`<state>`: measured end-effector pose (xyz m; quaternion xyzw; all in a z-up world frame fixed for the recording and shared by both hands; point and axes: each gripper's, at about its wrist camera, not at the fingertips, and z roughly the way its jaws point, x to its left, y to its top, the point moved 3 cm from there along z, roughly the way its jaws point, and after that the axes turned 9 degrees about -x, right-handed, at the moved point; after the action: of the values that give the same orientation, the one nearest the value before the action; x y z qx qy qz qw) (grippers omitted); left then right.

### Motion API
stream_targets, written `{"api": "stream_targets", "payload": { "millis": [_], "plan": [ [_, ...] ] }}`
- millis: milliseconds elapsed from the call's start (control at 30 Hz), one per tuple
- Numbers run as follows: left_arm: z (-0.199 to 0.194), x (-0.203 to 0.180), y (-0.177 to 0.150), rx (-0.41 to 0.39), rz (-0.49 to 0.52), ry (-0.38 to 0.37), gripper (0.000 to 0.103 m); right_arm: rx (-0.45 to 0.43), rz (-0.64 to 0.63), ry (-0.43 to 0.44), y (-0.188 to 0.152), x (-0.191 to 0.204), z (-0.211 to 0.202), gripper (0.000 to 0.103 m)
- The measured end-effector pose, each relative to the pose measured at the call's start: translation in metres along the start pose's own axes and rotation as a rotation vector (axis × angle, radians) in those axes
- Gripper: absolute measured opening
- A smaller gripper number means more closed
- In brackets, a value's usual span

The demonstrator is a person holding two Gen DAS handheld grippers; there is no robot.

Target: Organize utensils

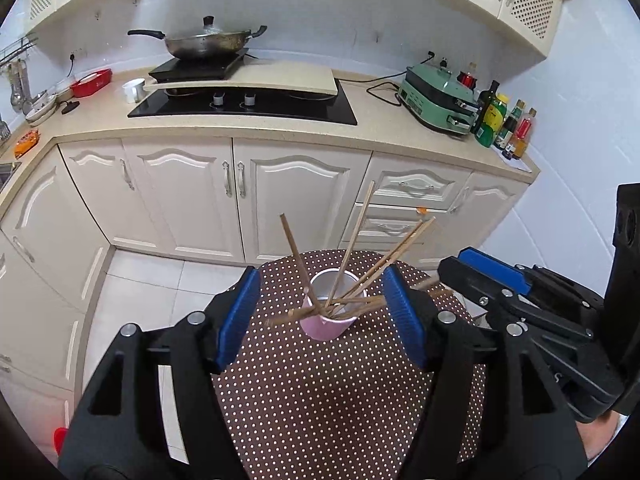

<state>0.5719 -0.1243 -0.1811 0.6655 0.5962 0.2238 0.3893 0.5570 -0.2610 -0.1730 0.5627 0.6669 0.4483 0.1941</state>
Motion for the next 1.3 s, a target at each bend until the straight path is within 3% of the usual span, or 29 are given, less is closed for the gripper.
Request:
{"api": "stream_targets", "payload": {
  "millis": [633,1300],
  "plan": [
    [-0.131,0.016,-0.044,-0.106,0.027,0.006,0.076,-0.111,-0.030,-0.083,-0.027,0.079,-0.102,0.052],
    [-0.292,0.036,-0.113,-0.215,0.049,0.063,0.089,-0.218,-0.070,-0.134,-0.088,0.180,-0.219,0.077]
  ]
}}
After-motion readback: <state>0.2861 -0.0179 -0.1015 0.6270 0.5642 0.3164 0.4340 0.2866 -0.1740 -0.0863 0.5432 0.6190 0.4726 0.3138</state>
